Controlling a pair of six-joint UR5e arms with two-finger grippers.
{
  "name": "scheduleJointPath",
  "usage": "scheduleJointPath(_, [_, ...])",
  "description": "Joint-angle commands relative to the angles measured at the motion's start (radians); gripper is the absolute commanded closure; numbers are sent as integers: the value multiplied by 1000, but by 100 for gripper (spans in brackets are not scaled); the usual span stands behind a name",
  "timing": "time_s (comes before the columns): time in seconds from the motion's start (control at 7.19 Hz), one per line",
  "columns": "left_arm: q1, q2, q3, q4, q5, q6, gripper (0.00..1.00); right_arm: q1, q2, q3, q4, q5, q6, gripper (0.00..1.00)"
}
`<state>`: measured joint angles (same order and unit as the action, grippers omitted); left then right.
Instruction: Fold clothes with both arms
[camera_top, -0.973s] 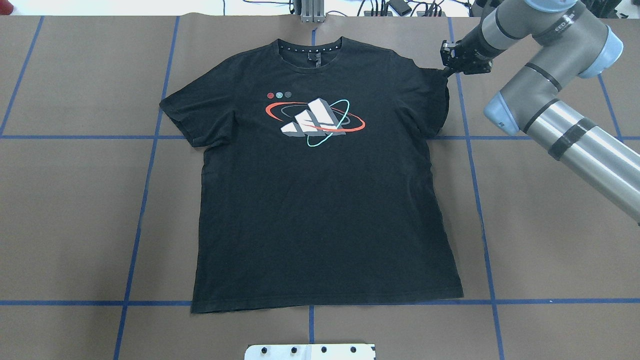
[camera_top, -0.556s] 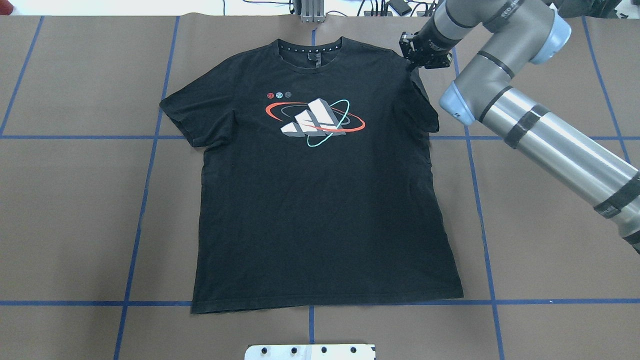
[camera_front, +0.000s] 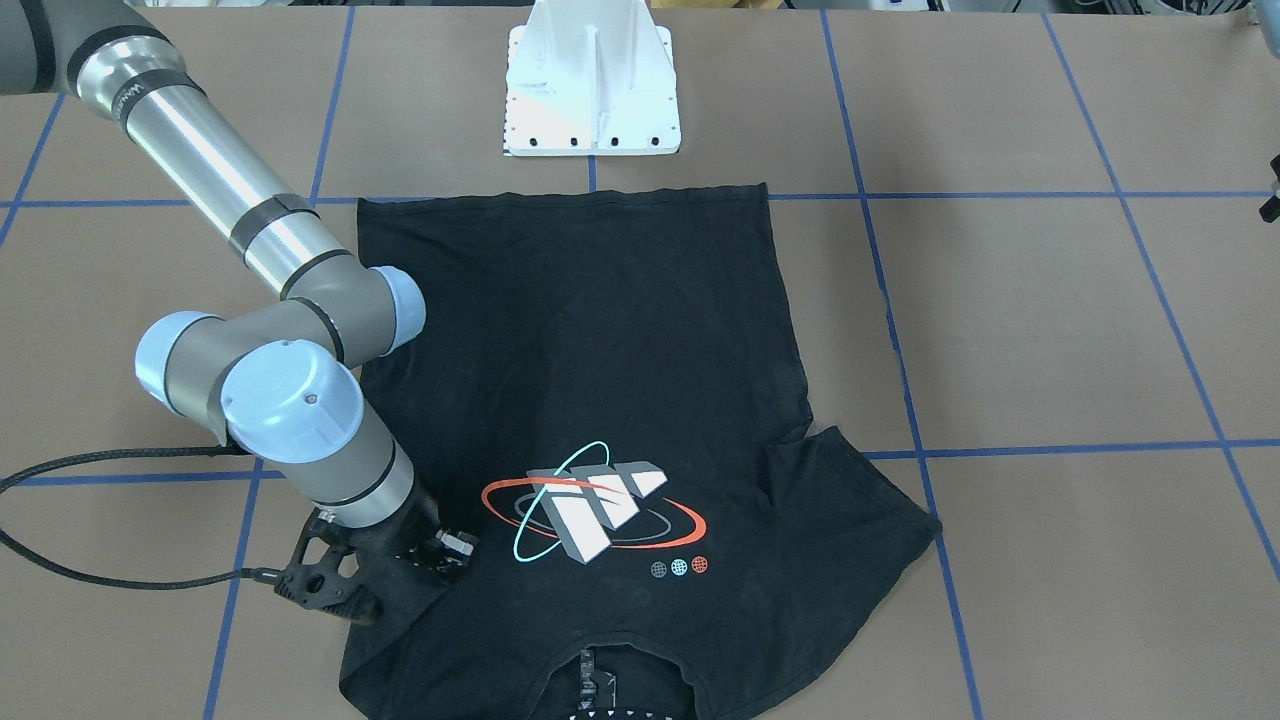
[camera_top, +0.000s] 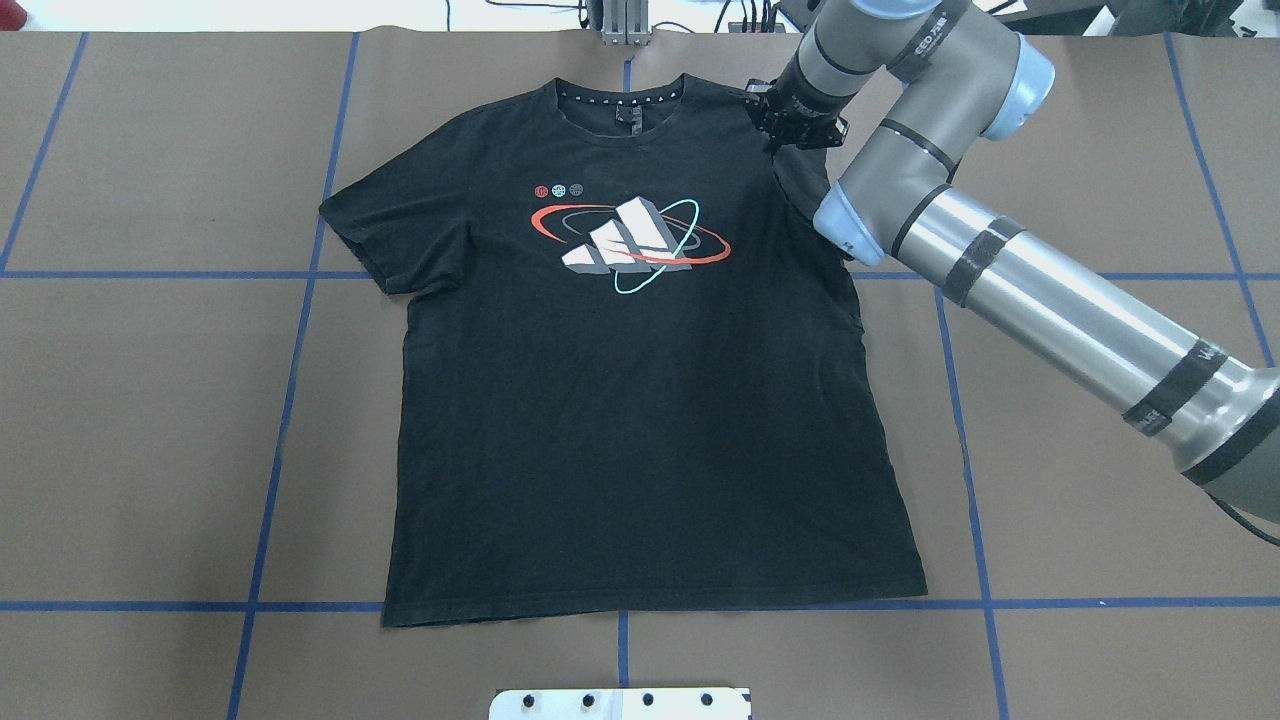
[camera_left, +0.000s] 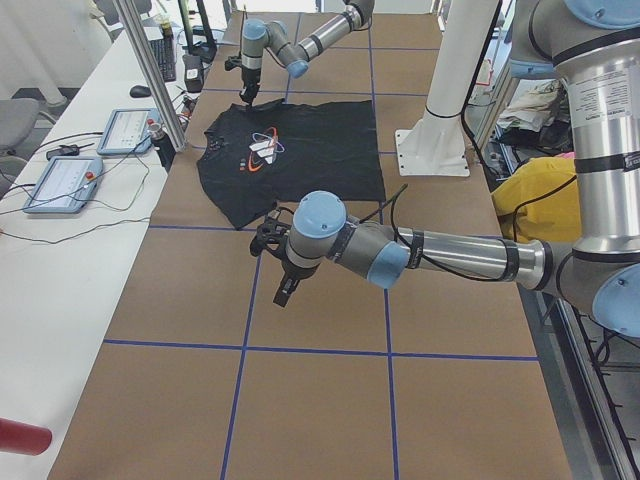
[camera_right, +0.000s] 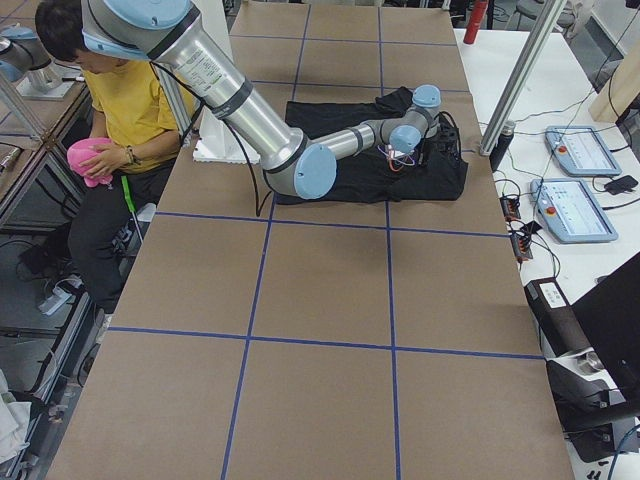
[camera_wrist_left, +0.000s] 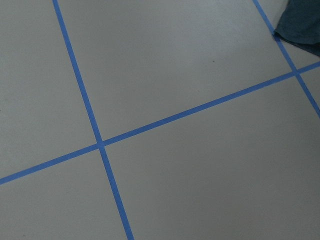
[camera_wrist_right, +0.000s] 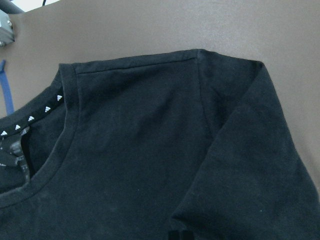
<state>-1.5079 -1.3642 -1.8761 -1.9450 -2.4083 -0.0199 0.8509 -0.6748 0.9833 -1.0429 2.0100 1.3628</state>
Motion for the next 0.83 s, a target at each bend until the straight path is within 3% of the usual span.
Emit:
scheduleJointPath(0.0, [0,1,-2,0,0,-2,0,-21,12,-8,1,-25,-1,100])
scheduleJointPath(0.56, [0,-13,0,0,0,-23,0,-23,30,-31,1,-39,1,100])
scheduleJointPath(0.7, [12,-36,9,-3,2,-67,0,-26,32,-31,3,-56,-1,17])
